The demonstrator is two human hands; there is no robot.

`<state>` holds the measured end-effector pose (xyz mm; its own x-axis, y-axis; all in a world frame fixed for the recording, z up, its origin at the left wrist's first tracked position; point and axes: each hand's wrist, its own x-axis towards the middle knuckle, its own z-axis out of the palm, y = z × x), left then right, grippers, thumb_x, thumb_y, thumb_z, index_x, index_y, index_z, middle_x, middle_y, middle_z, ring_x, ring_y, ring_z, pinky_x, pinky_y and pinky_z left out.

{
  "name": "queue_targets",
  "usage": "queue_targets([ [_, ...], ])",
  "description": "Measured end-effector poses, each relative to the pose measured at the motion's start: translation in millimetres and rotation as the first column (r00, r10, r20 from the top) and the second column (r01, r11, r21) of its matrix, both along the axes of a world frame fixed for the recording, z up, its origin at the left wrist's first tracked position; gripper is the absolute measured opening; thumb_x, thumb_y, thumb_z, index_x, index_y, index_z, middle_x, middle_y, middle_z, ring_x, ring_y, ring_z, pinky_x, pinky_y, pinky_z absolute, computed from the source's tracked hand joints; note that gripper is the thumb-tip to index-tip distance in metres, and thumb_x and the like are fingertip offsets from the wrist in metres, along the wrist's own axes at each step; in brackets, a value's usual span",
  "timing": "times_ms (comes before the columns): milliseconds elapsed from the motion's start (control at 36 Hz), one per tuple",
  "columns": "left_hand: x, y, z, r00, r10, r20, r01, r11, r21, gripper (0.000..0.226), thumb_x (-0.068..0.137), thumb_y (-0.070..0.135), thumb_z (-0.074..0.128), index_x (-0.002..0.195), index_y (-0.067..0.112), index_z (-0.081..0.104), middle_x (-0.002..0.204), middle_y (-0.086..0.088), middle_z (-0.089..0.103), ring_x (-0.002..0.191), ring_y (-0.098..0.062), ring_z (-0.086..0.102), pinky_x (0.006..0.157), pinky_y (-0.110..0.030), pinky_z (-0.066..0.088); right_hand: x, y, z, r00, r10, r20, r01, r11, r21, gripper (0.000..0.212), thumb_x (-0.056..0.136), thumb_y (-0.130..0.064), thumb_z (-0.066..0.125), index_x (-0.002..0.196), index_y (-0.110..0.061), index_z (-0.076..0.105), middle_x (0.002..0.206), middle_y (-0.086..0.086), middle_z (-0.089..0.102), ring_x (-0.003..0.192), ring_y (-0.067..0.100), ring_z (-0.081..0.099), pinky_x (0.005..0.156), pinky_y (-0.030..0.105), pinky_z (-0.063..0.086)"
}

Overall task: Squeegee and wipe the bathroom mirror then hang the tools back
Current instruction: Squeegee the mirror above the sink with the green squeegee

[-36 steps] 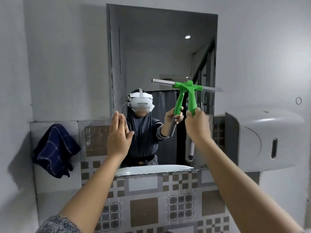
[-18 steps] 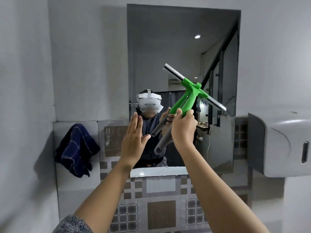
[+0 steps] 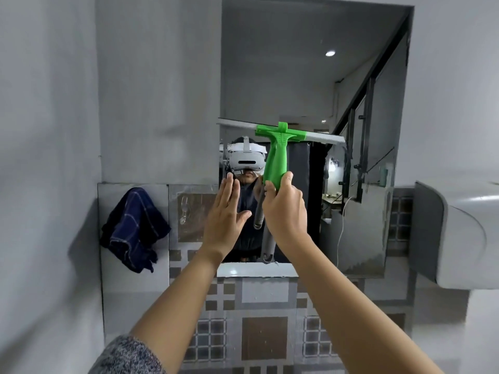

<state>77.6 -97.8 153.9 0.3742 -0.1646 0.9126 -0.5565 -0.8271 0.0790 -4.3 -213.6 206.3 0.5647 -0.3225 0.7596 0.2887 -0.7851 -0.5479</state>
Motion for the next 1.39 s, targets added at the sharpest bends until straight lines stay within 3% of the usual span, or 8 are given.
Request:
queue_targets([
  [111, -1.1, -5.1, -2.6, 0.999, -0.048, -0.024, 0.047, 0.998, -0.038, 0.076, 0.088, 0.024, 0.060, 0.145, 0.008, 0.013, 0.154, -0.006, 0.006, 0.142, -0.015, 0.002, 0.109, -0.008, -0.004, -3.9, -10.5, -6.2, 1.000, -0.030, -0.008, 0.029, 0.990, -0.141, 0.052, 0.098, -0.028, 0.037, 0.140, 0.000, 0.024, 0.106, 0.016, 0.064, 0.091, 0.033, 0.063, 0.060, 0.035, 0.045],
  [167, -0.7, -9.0, -6.9, 0.997, -0.078, -0.022, 0.076, 0.993, -0.087, 0.073, 0.089, 0.020, 0.058, 0.145, 0.008, 0.013, 0.155, -0.005, 0.005, 0.142, -0.015, 0.001, 0.107, -0.005, -0.007, -5.2, -16.3, -8.8, 0.999, -0.039, -0.010, 0.036, 0.979, -0.199, 0.051, 0.098, -0.027, 0.036, 0.140, 0.000, 0.025, 0.110, 0.016, 0.063, 0.093, 0.032, 0.062, 0.059, 0.033, 0.042],
  [556, 3.5, -32.8, -47.4, 0.992, -0.109, -0.062, 0.089, 0.961, -0.263, 0.074, 0.090, 0.018, 0.057, 0.145, 0.009, 0.008, 0.153, -0.005, -0.001, 0.142, -0.019, -0.001, 0.115, -0.035, 0.013, -15.3, -63.6, 0.1, 0.995, -0.105, 0.003, 0.096, 0.904, -0.417, 0.049, 0.096, -0.027, 0.041, 0.139, -0.007, 0.028, 0.109, 0.012, 0.062, 0.096, 0.033, 0.059, 0.058, 0.033, 0.038],
  [750, 2.2, -39.4, -54.4, 0.994, -0.105, -0.037, 0.088, 0.945, -0.314, 0.083, 0.088, 0.016, 0.060, 0.143, 0.014, -0.001, 0.151, -0.004, 0.000, 0.140, -0.017, 0.001, 0.113, -0.037, 0.014, -22.7, -91.1, 14.4, 0.989, -0.140, 0.043, 0.141, 0.834, -0.533, 0.050, 0.095, -0.029, 0.043, 0.140, -0.011, 0.029, 0.109, 0.011, 0.062, 0.098, 0.033, 0.058, 0.058, 0.032, 0.035],
  [889, 0.1, -39.9, -53.2, 0.992, -0.105, -0.063, 0.080, 0.945, -0.317, 0.079, 0.089, 0.018, 0.058, 0.142, 0.013, 0.000, 0.151, 0.000, -0.003, 0.140, -0.016, -0.001, 0.114, -0.029, 0.006, -28.3, -111.7, 25.8, 0.983, -0.161, 0.086, 0.180, 0.788, -0.589, 0.046, 0.095, -0.029, 0.044, 0.137, -0.013, 0.034, 0.108, 0.015, 0.062, 0.100, 0.035, 0.057, 0.071, 0.035, 0.036],
  [972, -1.6, -40.6, -51.8, 0.992, -0.113, -0.065, 0.085, 0.940, -0.330, 0.077, 0.088, 0.017, 0.059, 0.144, 0.009, 0.008, 0.150, -0.001, -0.001, 0.140, -0.015, 0.001, 0.115, -0.038, 0.015, -29.5, -125.5, 30.9, 0.978, -0.179, 0.108, 0.207, 0.757, -0.620, 0.045, 0.094, -0.031, 0.042, 0.136, -0.015, 0.035, 0.107, 0.015, 0.062, 0.101, 0.034, 0.056, 0.084, 0.039, 0.038],
  [1083, -1.2, -39.0, -52.1, 0.989, -0.140, -0.044, 0.118, 0.938, -0.327, 0.077, 0.086, 0.013, 0.061, 0.144, 0.007, 0.011, 0.151, -0.002, 0.001, 0.141, -0.019, 0.006, 0.108, -0.053, 0.030, -32.7, -148.1, 32.1, 0.970, -0.216, 0.110, 0.234, 0.721, -0.652, 0.045, 0.094, -0.030, 0.041, 0.137, -0.016, 0.035, 0.109, 0.015, 0.062, 0.103, 0.033, 0.055, 0.085, 0.039, 0.036],
  [1389, -3.3, -40.9, -51.6, 0.990, -0.104, -0.091, 0.069, 0.942, -0.330, 0.074, 0.088, 0.017, 0.058, 0.146, 0.009, 0.011, 0.155, -0.007, 0.002, 0.142, -0.020, 0.001, 0.113, -0.038, 0.017, -39.5, -203.6, 6.7, 0.962, -0.269, 0.050, 0.245, 0.765, -0.596, 0.038, 0.093, -0.024, 0.046, 0.130, -0.018, 0.038, 0.102, 0.012, 0.064, 0.095, 0.033, 0.057, 0.084, 0.040, 0.037],
])
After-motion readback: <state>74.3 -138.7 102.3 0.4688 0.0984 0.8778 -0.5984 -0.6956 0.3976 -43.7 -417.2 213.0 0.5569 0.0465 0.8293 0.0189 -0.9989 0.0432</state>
